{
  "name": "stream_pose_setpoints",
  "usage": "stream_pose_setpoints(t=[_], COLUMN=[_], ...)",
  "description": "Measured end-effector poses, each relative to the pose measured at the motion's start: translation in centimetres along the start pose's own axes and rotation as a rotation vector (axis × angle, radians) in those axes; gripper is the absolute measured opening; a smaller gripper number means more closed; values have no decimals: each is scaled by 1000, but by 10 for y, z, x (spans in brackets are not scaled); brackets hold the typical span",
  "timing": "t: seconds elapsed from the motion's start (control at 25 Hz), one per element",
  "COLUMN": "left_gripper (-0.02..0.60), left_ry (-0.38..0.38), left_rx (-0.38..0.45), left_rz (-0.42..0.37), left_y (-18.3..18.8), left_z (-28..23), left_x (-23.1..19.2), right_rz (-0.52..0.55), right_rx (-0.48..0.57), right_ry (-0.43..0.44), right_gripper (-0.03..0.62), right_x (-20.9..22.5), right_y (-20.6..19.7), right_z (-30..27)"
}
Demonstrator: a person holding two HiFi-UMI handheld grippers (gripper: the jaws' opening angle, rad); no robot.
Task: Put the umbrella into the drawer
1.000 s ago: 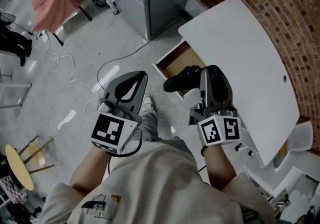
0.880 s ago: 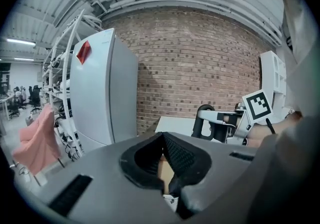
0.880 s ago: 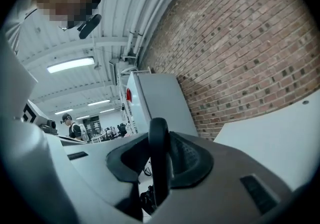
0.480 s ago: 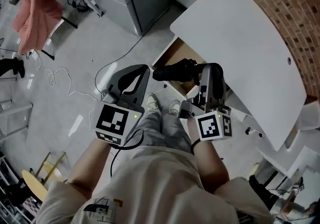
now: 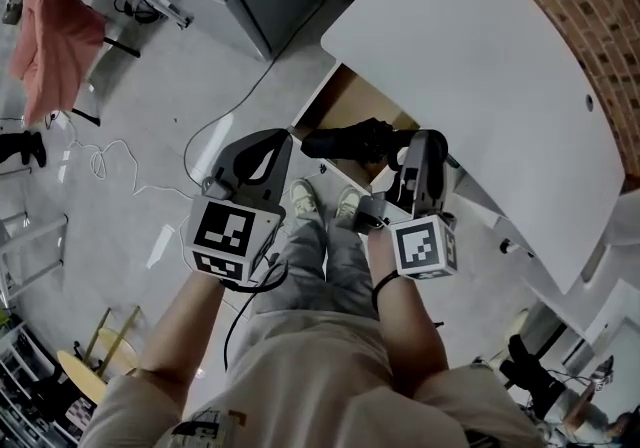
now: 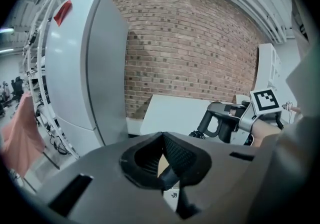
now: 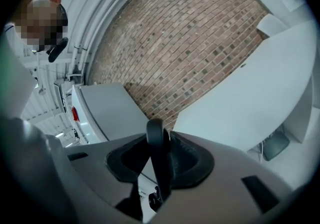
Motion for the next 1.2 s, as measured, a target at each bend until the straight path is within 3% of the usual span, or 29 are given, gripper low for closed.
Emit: stream_pose_setpoints(t=[0.32, 0.84, 1.2], left_gripper=[8, 8, 9], left_ry=[-29, -92, -130], left_rx=[-72, -183, -244], left_rz=[7, 3, 3], left_y=[-35, -94, -130], left_z=[-38, -105, -145], left_x=[-5, -3, 7], right_rz=[-96, -128, -90], right_rx=[24, -32, -79], right_ry=[-103, -228, -270], right_gripper=[112, 114, 112], right_x=[37, 107, 149], right_y=[-24, -71, -95], right_z=[-13, -31, -46])
Point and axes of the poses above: the fingertips, and each gripper's own axes: z backward along the fingers, x to its right, y out of its top, the point moved 10 cm from there along z, backward along the fingers, and after that the axes turned 14 degrees about -z, right-handed, at the moved point
